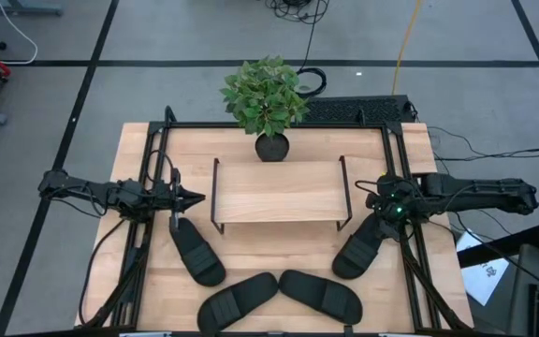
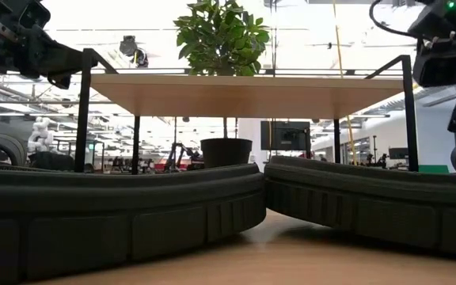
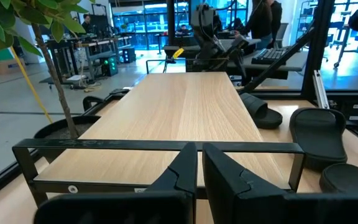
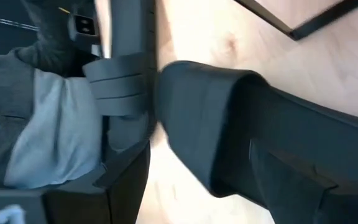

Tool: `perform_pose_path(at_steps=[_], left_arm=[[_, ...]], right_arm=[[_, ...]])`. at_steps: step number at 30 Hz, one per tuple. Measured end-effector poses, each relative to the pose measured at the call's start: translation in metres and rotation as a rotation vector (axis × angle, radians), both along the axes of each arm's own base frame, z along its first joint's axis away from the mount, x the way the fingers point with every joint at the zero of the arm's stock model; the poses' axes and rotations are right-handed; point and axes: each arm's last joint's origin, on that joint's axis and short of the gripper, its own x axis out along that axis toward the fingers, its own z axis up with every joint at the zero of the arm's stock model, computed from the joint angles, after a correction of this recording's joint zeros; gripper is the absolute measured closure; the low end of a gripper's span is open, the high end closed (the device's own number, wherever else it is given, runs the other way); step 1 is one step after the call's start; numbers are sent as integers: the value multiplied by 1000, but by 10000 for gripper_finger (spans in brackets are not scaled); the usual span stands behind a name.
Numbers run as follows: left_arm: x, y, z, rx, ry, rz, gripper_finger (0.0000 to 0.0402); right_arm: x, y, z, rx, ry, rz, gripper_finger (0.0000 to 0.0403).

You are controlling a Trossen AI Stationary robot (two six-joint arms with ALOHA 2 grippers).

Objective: Pick and place slides into the shelf
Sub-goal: Put the black slide on the shelf

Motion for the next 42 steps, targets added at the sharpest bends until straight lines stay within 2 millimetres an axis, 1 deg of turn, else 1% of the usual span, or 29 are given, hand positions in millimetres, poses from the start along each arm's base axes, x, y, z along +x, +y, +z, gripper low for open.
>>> perform_pose_path(at_steps=[9,17,22,25,31,35,39,42], left_arm=[[0,0,-2,-4,19,0,378],[0,0,-2,-9,22,1,378],[0,0,-2,-14,22,1,378],[0,0,-2,-14,22,1,378],[0,0,-2,-14,22,1,378],[0,0,-2,-13,22,1,378],[0,0,-2,-13,22,1,378],[0,0,-2,-13,22,1,378]], right_arm=[[-2,4,-13,-53,45,6,135],[4,14,-23,-7,9,28,135],[3,18,-35,-43,53,33,135],[5,22,-40,-28,42,37,135],[10,32,-44,38,-34,61,135],[8,36,-51,31,-7,60,137],[7,37,-56,-10,-5,62,149],[8,37,-56,-39,-22,65,176]])
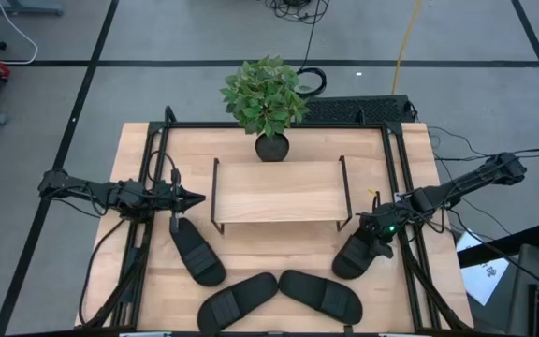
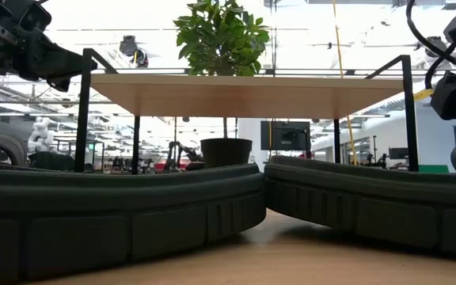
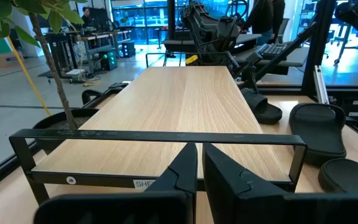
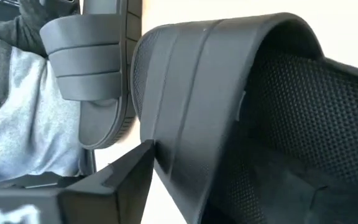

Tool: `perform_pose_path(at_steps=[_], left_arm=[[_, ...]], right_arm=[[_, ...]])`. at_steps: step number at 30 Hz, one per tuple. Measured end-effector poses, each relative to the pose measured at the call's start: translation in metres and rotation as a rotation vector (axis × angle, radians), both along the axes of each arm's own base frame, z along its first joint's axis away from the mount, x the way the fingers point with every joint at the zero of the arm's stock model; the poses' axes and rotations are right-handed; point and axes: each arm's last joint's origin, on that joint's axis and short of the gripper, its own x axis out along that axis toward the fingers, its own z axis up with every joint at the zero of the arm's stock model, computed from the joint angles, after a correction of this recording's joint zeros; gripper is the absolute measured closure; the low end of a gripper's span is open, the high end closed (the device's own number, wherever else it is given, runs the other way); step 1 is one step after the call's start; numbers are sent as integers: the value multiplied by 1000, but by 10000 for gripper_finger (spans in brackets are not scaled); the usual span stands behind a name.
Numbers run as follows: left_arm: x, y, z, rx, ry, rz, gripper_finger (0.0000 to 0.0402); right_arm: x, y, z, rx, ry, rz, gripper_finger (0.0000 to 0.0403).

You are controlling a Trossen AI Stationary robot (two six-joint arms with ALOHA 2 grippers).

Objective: Pick and place slides into the shelf
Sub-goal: Put the black slide on the shelf

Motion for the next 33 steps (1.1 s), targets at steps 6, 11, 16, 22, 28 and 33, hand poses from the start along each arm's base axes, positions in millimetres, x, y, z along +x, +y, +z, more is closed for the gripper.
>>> perform_pose_path(at_steps=[6,11,16,22,28,33], left_arm=[[0,0,0,0,0,0,378],[0,0,0,-1,-1,0,378],[0,0,0,-4,-1,1,378],[0,0,0,-5,-2,0,378],[0,0,0,-8,-3,1,378],[0,0,0,-8,-3,1,378]], right_arm=[[1,0,2,-5,-37,15,312],[3,1,6,-16,-67,34,389],[4,1,22,-55,-64,60,397],[4,1,52,-75,-45,99,399],[5,7,74,-17,-93,156,400],[6,18,85,62,-179,248,401]])
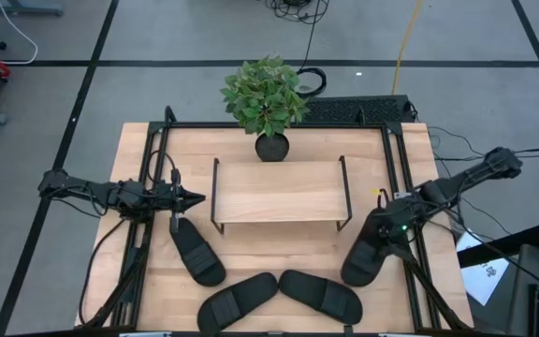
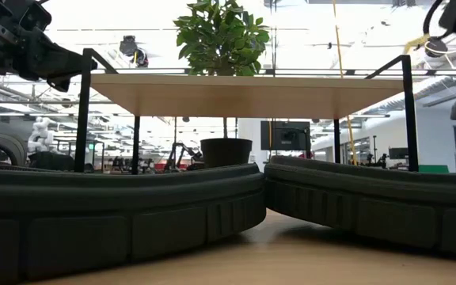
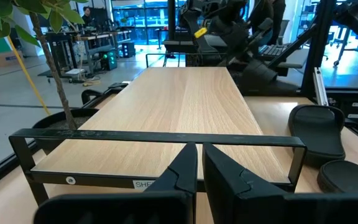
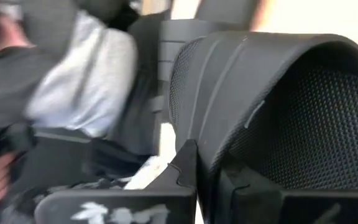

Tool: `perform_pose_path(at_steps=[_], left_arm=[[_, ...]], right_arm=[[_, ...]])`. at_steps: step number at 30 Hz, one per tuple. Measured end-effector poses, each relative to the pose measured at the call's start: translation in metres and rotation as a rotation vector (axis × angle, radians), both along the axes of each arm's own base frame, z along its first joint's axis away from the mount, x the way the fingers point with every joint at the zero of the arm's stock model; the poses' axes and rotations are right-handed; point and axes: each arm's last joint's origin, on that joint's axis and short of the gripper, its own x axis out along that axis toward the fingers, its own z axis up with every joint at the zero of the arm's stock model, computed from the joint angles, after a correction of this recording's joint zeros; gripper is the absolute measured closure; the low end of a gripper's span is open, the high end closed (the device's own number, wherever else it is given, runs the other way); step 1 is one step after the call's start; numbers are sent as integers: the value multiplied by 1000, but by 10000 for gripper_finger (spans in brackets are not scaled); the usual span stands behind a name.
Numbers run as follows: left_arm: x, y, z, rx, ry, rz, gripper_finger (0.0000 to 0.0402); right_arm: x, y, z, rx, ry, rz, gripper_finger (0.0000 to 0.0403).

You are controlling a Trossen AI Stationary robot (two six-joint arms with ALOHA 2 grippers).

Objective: Pick and place slides into the shelf
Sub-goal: Put the black slide on the shelf

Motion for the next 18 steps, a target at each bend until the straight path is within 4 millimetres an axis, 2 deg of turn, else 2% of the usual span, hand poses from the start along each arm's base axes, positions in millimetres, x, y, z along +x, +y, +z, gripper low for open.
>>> perform_pose_path(at_steps=[9,12,15,18], left_arm=[[0,0,0,-1,-5,0,378],[0,0,1,-1,-7,0,378],[0,0,1,-1,-7,0,378],[0,0,1,-1,-7,1,378]], right_arm=[[9,22,17,112,-199,110,402],[14,26,23,102,-237,125,402],[20,29,39,60,-341,168,402],[27,31,63,-20,-487,219,402]])
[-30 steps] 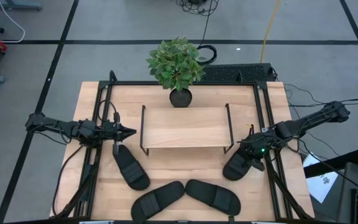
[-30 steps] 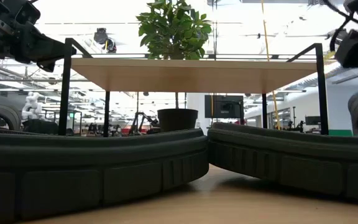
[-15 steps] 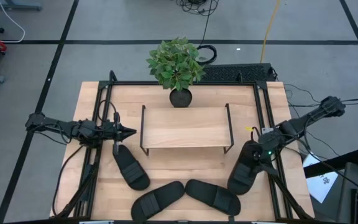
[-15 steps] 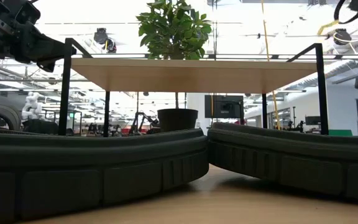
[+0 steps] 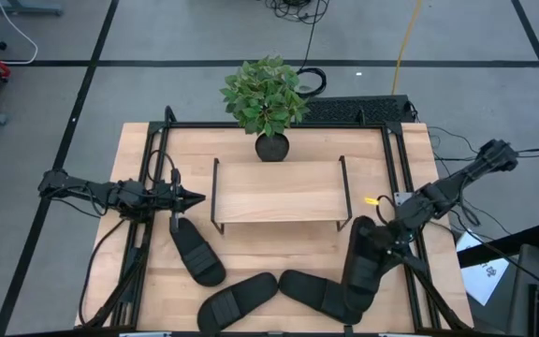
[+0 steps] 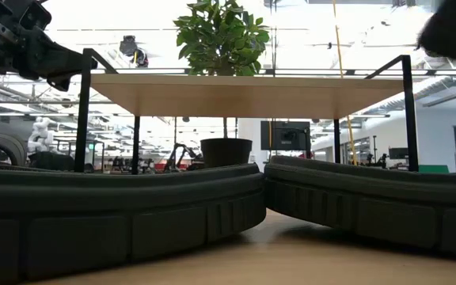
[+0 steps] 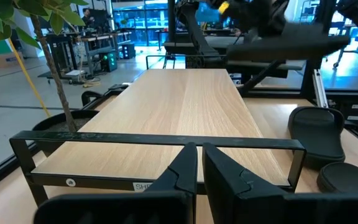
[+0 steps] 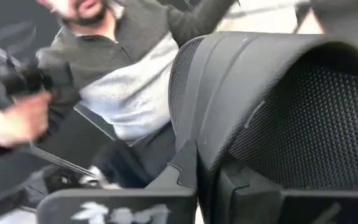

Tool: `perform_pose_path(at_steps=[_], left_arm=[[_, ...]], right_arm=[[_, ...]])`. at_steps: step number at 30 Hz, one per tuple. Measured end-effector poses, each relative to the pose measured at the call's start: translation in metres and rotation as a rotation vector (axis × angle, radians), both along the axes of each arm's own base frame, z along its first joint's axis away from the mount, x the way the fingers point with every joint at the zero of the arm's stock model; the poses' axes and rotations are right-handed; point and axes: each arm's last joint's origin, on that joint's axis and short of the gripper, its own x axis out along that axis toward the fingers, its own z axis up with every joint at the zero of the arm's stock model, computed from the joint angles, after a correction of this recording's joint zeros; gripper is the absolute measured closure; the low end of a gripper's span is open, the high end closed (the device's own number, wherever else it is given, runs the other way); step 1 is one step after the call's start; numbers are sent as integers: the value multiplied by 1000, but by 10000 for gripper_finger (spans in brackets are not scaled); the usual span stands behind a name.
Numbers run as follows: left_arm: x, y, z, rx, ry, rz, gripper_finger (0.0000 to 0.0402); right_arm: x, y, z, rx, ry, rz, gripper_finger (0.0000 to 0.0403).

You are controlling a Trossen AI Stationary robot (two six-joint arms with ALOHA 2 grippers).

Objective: Pick and place slides into the shelf
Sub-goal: Put the black slide on the shelf

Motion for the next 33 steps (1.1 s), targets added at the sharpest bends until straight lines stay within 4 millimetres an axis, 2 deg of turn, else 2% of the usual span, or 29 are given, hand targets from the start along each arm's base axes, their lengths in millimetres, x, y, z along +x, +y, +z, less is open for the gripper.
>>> perform_pose_path(at_steps=[3,8,12,15,19,23,28,33], left_arm=[[0,0,0,0,0,0,378],[0,0,0,0,0,0,378],[0,0,0,0,0,0,378],[0,0,-1,-2,11,0,378],[0,0,-3,4,30,0,378],[0,0,-3,16,31,-1,378],[0,0,-3,29,31,9,378],[0,2,-3,33,30,65,378]], right_arm=[[7,-3,25,-111,-105,-57,402],[14,-19,77,-316,-255,-308,398],[4,-32,121,-378,-316,-364,397],[-10,-42,141,-492,-275,-374,400],[-27,-56,147,-656,-119,-373,400],[-27,-57,144,-721,-72,-235,401],[-4,-57,137,-690,-21,-152,401],[24,-69,135,-674,124,-117,402]])
